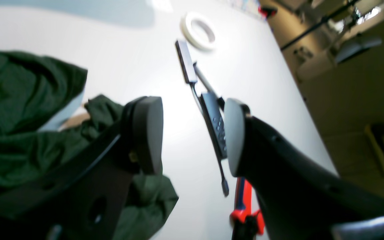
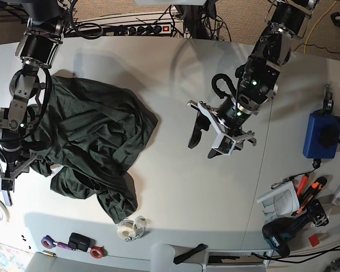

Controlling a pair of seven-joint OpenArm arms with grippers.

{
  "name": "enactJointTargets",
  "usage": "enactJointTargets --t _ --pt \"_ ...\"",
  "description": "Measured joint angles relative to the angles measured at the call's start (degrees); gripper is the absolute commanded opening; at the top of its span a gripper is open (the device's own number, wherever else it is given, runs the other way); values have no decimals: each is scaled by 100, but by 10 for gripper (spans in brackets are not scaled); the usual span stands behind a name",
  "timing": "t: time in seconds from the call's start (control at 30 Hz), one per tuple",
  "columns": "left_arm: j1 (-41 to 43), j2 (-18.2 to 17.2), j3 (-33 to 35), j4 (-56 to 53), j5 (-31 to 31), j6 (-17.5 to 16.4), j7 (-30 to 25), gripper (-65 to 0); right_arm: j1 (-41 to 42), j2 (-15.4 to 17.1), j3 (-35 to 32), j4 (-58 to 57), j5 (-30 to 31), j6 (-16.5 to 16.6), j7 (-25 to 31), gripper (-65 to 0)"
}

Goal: Layout the t-shirt on the table in an organized manner, then fold the t-shirt properly
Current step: 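Drag the t-shirt with the right gripper to spread it out, then reach the left gripper down toward the middle of the t-shirt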

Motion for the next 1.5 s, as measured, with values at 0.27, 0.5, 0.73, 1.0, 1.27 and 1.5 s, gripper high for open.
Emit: enactJointTargets --t 0.27,0.5,0.73,1.0,1.27,1.5 --pt "0 0 0 0 0 0 2 -315 -844 -4 -24 22 1443 452 -197 -358" --pt "2 0 0 0 -2 0 -2 -315 -1851 -83 -28 223 2721 767 -433 -374" --pt "0 0 0 0 0 17 0 -315 -2221 -835 -24 195 2618 890 -146 -441" --pt "234 13 0 0 2 17 -162 -315 -2044 -623 -11 -525 1285 415 214 -469" --pt "455 17 -4 -13 -186 -299 -345 -315 -1934 -197 11 -1110 960 -81 13 -469" --pt "-131 772 57 -442 -1029 -564 649 -315 -1965 -210 11 -1126 905 -101 33 -469"
